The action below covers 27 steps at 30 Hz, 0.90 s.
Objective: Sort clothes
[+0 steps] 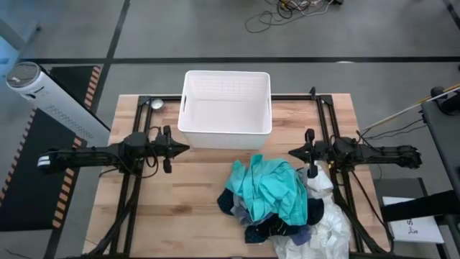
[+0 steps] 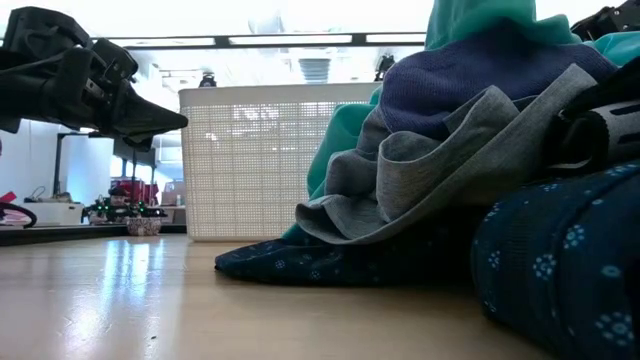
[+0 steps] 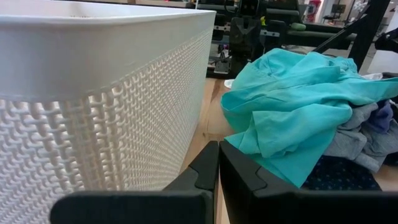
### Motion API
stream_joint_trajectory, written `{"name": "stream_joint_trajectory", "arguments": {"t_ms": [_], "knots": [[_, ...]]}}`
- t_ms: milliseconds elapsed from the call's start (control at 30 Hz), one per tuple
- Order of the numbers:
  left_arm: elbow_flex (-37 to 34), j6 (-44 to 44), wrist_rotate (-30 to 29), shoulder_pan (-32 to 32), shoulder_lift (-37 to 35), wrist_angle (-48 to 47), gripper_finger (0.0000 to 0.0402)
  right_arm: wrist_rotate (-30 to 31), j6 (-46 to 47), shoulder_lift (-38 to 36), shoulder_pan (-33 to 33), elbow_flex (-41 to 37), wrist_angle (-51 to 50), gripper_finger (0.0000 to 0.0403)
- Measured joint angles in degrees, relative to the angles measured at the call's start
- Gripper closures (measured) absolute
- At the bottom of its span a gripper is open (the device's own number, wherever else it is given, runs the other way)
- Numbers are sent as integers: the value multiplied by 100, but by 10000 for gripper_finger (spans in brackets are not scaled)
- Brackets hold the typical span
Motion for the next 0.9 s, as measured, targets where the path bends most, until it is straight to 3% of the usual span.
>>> {"name": "stream_joint_trajectory", "arguments": {"t_ms": [733,900], "knots": [[0,0,0,-2,-2,0,402,96,-265,-1,-5,0,53,403],[1,0,-320,8,22,1,402,66,-552,-1,-2,0,45,403]]}}
